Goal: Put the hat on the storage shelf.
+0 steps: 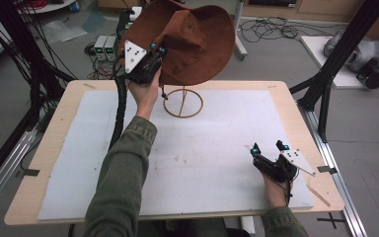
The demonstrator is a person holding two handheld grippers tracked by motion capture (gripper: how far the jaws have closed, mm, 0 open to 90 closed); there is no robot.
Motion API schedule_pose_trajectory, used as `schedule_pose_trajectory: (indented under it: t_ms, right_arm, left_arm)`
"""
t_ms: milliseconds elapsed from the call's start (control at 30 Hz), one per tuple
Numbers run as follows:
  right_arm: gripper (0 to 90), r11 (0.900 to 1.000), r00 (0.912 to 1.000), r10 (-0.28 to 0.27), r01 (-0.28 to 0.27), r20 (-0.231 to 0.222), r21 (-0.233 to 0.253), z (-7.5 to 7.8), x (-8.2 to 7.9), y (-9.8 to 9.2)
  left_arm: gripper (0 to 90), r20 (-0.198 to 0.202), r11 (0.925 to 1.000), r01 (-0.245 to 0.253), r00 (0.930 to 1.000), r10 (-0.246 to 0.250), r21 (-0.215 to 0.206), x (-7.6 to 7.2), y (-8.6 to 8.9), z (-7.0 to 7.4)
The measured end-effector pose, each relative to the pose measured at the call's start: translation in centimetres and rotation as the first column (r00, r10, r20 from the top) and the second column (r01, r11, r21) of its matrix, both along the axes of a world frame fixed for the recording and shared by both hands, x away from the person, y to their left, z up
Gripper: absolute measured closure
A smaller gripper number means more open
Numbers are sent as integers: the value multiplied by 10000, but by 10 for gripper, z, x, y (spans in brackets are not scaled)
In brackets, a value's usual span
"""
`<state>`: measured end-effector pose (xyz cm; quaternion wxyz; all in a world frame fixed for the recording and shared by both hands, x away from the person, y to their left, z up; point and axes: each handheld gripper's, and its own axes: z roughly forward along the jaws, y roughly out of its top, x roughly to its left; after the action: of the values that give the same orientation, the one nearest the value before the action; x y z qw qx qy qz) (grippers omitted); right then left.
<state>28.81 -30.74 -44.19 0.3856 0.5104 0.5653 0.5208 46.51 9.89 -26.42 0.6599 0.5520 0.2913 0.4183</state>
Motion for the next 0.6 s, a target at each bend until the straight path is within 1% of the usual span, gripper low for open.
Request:
schedule_pose_trajectory:
  t_ms: [67,133,200,300,333,367,433,533,567,600]
  right_arm:
    - [117,10000,10000,16,-16,-25,-18,0,0,-1]
    - [117,10000,10000,33,-33,-12,0,0,0,-1]
    - [117,10000,10000,55,-55,-37,-16,0,-1,-1]
    - [117,10000,10000,89,-89,-30,-5,0,-1,-1]
    - [117,10000,10000,93,-93,-32,0,0,-1,-1]
    - [117,9999,9999,100,-100,-19,-11,0,-1,-1]
    - [118,9999,9999,111,-112,-24,-36,0,-1,-1]
    - [117,9999,9999,129,-129,-37,-25,0,-1,-1]
    - [117,9999,9999,135,-135,-71,-37,0,-1,0]
    - [117,9999,9999,135,-135,-71,-37,0,-1,0]
  left_arm:
    - [867,15,9999,80,10000,-80,73,3,-5,4]
    - [866,35,9999,101,9999,-101,93,4,-7,5]
    - [866,11,9999,128,9999,-128,97,5,-10,4]
    - [866,-164,9998,143,9998,-140,159,8,-12,0]
    - [867,-164,9998,143,9998,-140,159,8,-12,0]
    - [866,-266,9996,124,9996,-117,260,10,-12,-2]
    - [866,-364,9995,157,9992,-147,284,11,-13,-3]
    - [866,-435,9989,211,9989,-193,409,12,-14,-5]
    - [865,-515,9985,242,9984,-216,498,13,-14,-6]
    - [865,-515,9985,242,9984,-216,498,13,-14,-6]
